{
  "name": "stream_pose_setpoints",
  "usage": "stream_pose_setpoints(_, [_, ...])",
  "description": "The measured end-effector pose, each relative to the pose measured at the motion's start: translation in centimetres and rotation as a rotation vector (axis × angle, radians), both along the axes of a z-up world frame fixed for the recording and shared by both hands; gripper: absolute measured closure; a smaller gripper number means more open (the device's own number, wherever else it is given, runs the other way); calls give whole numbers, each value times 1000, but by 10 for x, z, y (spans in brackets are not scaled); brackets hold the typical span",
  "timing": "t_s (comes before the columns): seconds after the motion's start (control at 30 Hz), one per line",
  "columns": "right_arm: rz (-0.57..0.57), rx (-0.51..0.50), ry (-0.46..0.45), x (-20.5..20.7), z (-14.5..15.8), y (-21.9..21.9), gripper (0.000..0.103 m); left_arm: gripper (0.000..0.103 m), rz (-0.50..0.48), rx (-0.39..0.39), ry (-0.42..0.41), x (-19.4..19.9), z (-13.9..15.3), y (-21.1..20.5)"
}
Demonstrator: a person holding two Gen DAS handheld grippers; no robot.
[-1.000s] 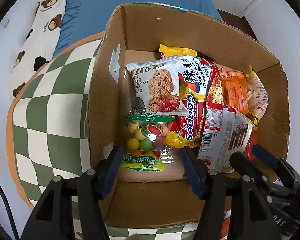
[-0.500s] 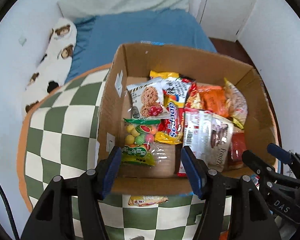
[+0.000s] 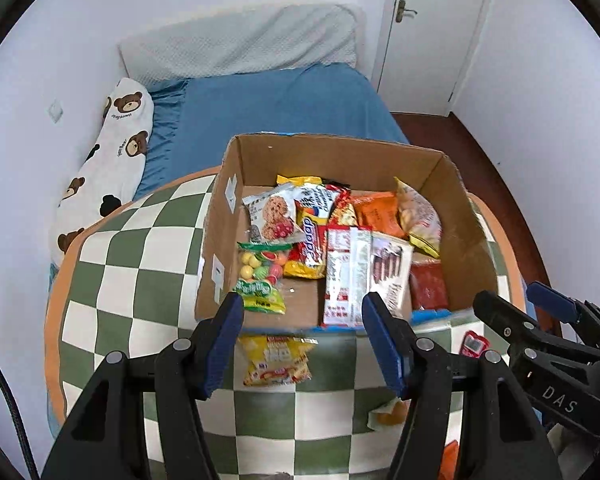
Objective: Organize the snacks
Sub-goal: 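Grasp the yellow GUOBA bag with left tool while right tool grasps orange packet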
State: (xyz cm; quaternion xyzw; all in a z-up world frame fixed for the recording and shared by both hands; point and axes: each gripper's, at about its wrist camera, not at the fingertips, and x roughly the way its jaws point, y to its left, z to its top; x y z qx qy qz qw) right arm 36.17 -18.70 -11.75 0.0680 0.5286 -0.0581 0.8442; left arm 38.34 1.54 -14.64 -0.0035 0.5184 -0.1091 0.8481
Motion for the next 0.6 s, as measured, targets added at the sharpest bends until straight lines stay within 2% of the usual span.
stream_pose_setpoints(0.13, [-19, 39, 40, -27, -3, -4, 20, 44, -14, 10, 24, -27, -9, -1])
stream_pose_setpoints(0.23, [-58, 109, 116, -57, -22, -14, 16, 44, -43, 30, 97, -53, -36, -3])
stream_pose_setpoints(0.37, [-154, 220, 262, -116, -69, -37, 16, 44, -82, 78, 226, -87, -88, -8])
stream_pose_setpoints(0.47, [-209, 227, 361, -157, -105, -51, 16, 44, -101, 107, 322, -108, -125, -8])
stream_pose_setpoints(0.6, [-246, 196, 488, -199, -152, -65, 16, 44, -96, 147, 389, -130, -160, 0])
